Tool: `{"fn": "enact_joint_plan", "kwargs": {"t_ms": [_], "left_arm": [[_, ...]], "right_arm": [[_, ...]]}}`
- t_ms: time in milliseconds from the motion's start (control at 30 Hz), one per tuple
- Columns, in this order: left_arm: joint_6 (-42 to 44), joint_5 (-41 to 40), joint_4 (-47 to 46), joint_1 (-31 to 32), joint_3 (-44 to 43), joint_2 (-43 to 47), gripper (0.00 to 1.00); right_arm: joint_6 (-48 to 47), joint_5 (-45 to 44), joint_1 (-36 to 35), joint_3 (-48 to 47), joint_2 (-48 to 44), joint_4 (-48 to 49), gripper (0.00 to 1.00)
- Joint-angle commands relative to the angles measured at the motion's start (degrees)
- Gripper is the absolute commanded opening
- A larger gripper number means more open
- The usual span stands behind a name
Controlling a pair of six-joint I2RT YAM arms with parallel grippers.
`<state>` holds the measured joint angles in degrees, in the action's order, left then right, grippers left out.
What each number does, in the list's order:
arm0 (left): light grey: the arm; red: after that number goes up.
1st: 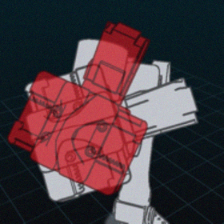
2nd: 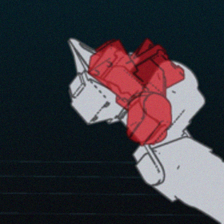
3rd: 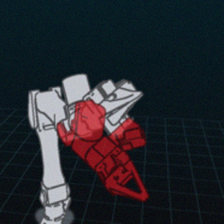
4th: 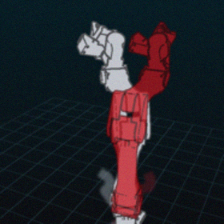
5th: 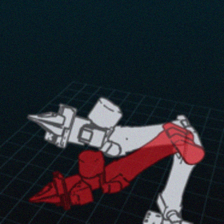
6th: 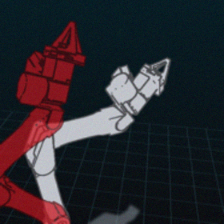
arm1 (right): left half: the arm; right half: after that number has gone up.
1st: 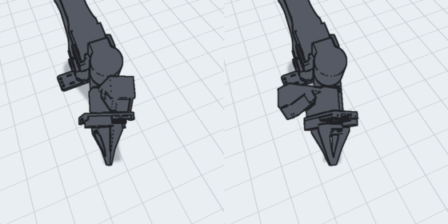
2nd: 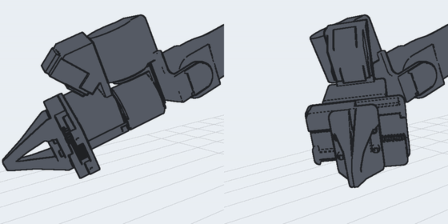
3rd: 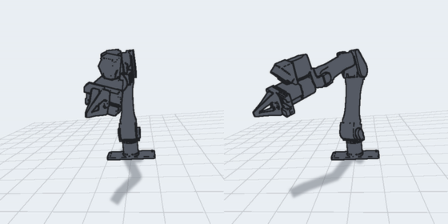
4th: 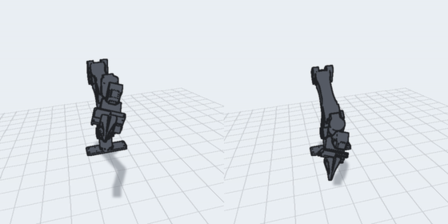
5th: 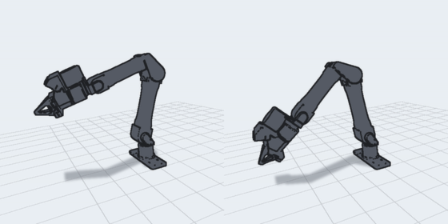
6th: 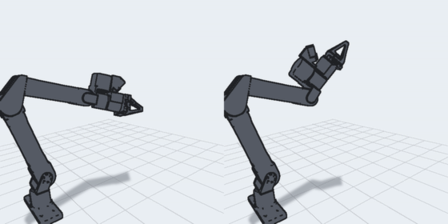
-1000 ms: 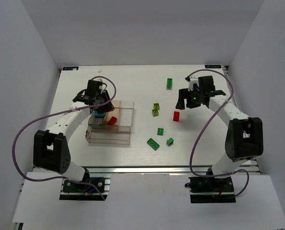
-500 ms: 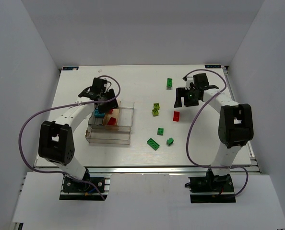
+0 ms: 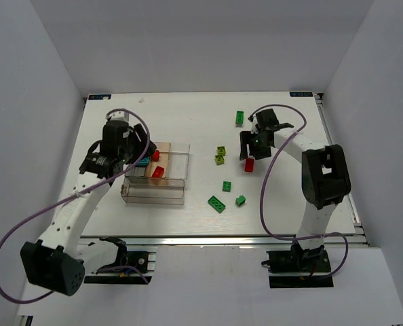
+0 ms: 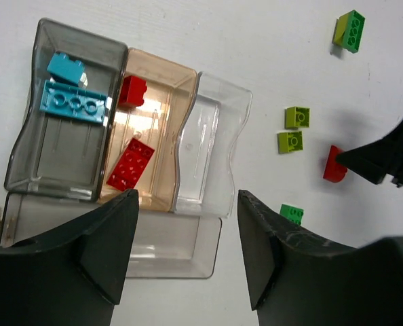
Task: Sort the legos into containers by color
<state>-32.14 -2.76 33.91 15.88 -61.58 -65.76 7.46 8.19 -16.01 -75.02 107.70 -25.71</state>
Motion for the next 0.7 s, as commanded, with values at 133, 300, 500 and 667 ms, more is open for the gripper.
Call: {"fn": "enact_joint_plan", "kwargs": {"t_ms": [133, 300, 500, 667], "left_arm": [[-5.1, -1.6, 3.3, 0.2, 6.9, 9.9, 0.7], [-7.3, -1.9, 3.4, 0.2, 9.9, 14.4, 0.7], [-9.1, -2.4, 4.8, 0.2, 11.3, 18.7, 0.7], [-9.3, -2.2, 5.4, 0.2, 12.8, 23.1, 0.7]], "right_arm": [[5.7, -12.1, -2.6, 0.2, 2.4, -2.5, 0.67], [5.8, -11.6, -3.3, 0.5, 2.9, -2.8, 0.58], [1.3, -9.6, -4.3, 0.0, 0.4, -2.7, 0.29], [-7.2, 1.0, -5.2, -4.1, -5.1, -0.7, 0.02]]}}
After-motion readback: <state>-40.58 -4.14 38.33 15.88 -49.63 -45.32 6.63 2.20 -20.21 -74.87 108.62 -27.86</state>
